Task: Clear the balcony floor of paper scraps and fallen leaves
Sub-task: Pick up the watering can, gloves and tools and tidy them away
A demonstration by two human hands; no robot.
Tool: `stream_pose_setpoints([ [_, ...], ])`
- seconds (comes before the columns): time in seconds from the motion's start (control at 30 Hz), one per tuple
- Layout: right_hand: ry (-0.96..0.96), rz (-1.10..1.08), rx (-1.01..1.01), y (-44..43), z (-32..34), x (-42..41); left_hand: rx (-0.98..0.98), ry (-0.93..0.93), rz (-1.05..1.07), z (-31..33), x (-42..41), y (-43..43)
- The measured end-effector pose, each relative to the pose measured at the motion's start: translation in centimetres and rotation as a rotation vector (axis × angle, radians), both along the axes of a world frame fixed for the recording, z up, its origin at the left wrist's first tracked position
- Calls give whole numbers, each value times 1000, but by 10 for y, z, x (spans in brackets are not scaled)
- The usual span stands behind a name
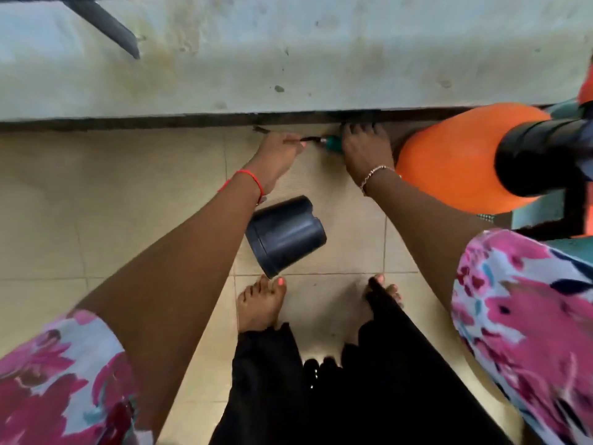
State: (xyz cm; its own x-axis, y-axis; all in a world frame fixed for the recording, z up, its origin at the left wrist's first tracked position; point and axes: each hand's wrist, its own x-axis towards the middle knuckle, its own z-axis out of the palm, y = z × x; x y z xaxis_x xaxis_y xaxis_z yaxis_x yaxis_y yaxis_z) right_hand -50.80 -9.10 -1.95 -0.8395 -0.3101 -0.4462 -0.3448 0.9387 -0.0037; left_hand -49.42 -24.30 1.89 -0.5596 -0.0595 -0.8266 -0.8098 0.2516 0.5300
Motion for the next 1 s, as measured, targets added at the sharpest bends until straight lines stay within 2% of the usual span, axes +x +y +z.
stream_pose_setpoints([
  [0.07, -47, -5, 23, -5, -4, 9, 16, -19, 21, -3, 5, -8],
  [0.17, -137, -158, -35, -13, 13, 21, 31, -50, 83, 10, 17, -13],
  [0.3, -169, -324, -207, -16, 72, 55, 64, -110, 273, 52, 37, 1],
  [0.37, -184, -450, -323, -9, 113, 78, 145, -131, 393, 87, 47, 21],
  [0.5, -100, -695, -549, 13, 184, 124, 220, -105, 577, 156, 65, 65],
  [0.57, -22, -816, -667, 27, 220, 138, 292, -50, 597, 190, 69, 87],
  [0.7, 255, -955, -786, 65, 286, 148, 439, 56, 504, 253, 69, 132],
  [0.83, 512, -1033, -804, 115, 330, 154, 561, 135, 293, 297, 67, 178],
  [0.9, 551, -1120, -750, 145, 334, 156, 553, 128, 186, 305, 68, 202],
  [1.0, 429, -1238, -630, 184, 313, 157, 486, 58, 65, 296, 72, 231],
])
